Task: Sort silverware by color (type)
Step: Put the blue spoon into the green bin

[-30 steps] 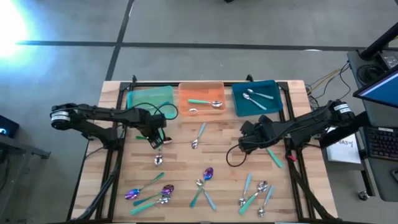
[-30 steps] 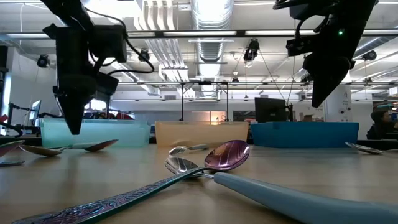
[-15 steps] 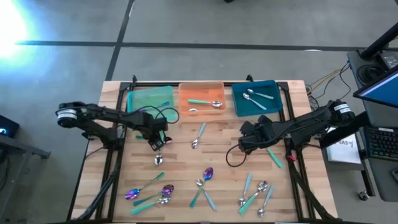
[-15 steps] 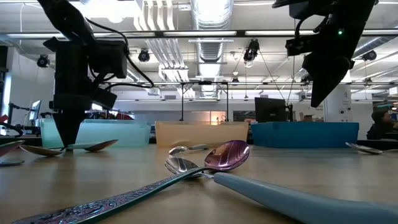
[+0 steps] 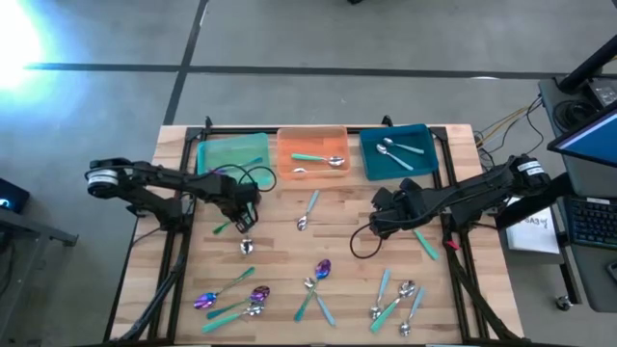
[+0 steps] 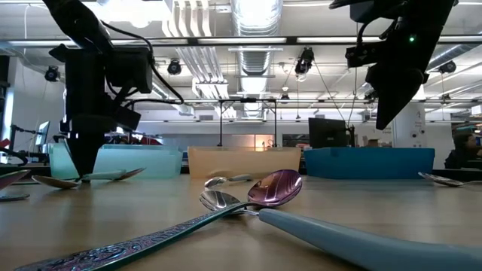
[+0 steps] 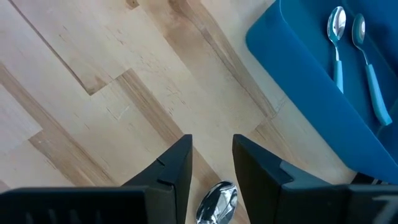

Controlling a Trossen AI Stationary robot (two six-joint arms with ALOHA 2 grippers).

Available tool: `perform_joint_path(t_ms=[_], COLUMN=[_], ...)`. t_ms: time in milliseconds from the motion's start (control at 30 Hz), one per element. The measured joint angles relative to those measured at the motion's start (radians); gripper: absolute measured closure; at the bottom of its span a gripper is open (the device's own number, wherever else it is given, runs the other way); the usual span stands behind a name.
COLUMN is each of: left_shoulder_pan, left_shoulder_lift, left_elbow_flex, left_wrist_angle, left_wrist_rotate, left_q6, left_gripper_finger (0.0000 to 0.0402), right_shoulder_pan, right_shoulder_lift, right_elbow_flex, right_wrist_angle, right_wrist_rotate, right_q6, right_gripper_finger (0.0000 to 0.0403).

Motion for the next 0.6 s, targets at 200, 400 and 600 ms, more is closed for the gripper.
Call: perform_joint_path(t_ms=[200,400,600], left_shoulder_pan=[-0.004,-0.019,-0.043], left_shoulder_lift=[-0.070,-0.148,-0.225], left_elbow_flex=[-0.004,-0.002,0.050], left_wrist_angle=[-0.021,-0.029,-0.033], left_wrist_rotate=[-0.170,-0.199,-0.206], left_q6=[-0.063,-0.097,-0.082], left_gripper_finger=[0.0400,0.0400,0.0401], right_shoulder_pan=[0.000,0.000,0.000], right_shoulder_lift=[0.000,0.000,0.000], right_elbow_flex=[0.000,0.000,0.000], right_wrist_angle=[0.003,0.008,0.016], right_wrist_rotate=[0.000,0.000,0.000], right_q6=[0.000,0.000,0.000], right_gripper_finger=[0.0301,0.0305,0.0304])
